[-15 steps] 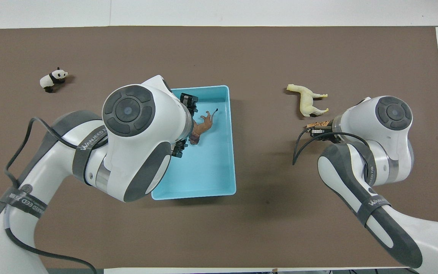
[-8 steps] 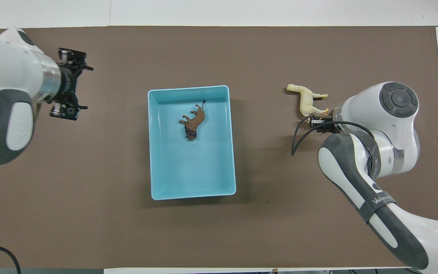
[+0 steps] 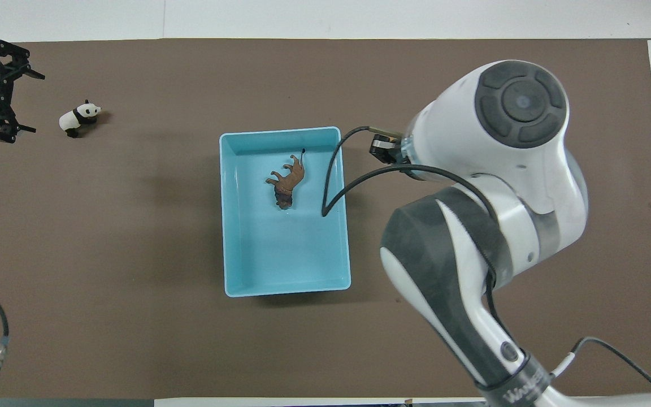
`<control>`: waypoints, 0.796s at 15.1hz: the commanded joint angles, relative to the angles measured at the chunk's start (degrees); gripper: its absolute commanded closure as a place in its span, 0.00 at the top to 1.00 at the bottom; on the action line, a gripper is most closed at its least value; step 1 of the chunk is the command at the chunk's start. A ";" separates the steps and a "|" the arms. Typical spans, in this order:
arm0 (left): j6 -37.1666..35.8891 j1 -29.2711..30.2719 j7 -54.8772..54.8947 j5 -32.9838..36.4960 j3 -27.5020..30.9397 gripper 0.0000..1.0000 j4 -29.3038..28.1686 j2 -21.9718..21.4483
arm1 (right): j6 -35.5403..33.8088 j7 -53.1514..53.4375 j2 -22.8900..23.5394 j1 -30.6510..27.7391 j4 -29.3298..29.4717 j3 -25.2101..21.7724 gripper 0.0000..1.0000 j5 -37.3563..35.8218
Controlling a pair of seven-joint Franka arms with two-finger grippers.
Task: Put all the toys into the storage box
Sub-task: 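Carry the tiger into the box with the right gripper and release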
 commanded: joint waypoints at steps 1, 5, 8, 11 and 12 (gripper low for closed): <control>-3.02 1.31 -4.66 -1.01 1.42 1.00 6.15 9.37 | -0.16 5.15 5.30 5.59 7.52 0.28 0.00 2.55; -0.04 3.76 -14.44 -2.75 1.61 1.00 3.88 10.79 | 5.39 7.44 9.86 11.83 12.42 0.20 0.00 5.12; 2.43 3.68 -16.72 -4.26 1.96 1.00 2.55 10.88 | 4.60 7.44 10.14 12.55 13.32 0.20 0.63 4.51; 4.81 3.59 -19.37 -4.43 1.96 1.00 3.16 13.68 | 3.20 7.44 9.87 12.55 13.32 0.20 1.00 2.58; 5.42 3.85 -20.42 -4.52 1.96 1.00 3.86 14.04 | 1.45 7.18 9.87 12.46 13.32 0.02 1.00 2.14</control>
